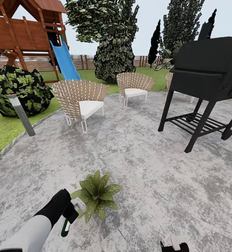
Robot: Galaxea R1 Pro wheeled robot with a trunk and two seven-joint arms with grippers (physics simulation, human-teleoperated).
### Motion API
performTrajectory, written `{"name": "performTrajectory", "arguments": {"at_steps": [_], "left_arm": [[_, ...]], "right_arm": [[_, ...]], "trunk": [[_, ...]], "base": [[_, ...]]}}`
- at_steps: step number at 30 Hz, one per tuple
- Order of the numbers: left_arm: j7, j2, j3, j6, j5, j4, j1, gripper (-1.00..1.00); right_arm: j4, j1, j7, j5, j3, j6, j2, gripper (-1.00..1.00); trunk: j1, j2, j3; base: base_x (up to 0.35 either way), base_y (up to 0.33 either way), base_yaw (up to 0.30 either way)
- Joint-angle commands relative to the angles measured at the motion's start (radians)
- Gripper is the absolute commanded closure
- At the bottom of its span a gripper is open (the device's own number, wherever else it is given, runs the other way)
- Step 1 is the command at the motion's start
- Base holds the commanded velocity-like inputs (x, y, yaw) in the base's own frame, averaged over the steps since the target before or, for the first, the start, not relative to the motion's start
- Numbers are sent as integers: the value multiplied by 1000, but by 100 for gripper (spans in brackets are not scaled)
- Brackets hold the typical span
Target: Pick up the pesticide atomizer in the garden and spray insectifuge to fully cover both potted plants in the garden.
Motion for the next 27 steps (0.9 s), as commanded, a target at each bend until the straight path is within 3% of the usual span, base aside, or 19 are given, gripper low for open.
{"name": "performTrajectory", "arguments": {"at_steps": [1,12,27], "left_arm": [[-7,4,2,4,-6,-1,0,100],[-3,18,5,3,-5,11,40,100],[-1,12,8,3,-2,13,48,100]], "right_arm": [[1,-1,-10,7,8,-1,0,-100],[0,-1,-10,7,9,-1,1,-100],[-1,0,-10,5,9,-1,2,-100]], "trunk": [[0,0,-1],[0,0,-1],[0,0,-1]], "base": [[1,0,-3],[-14,14,0],[-52,269,-70]]}}
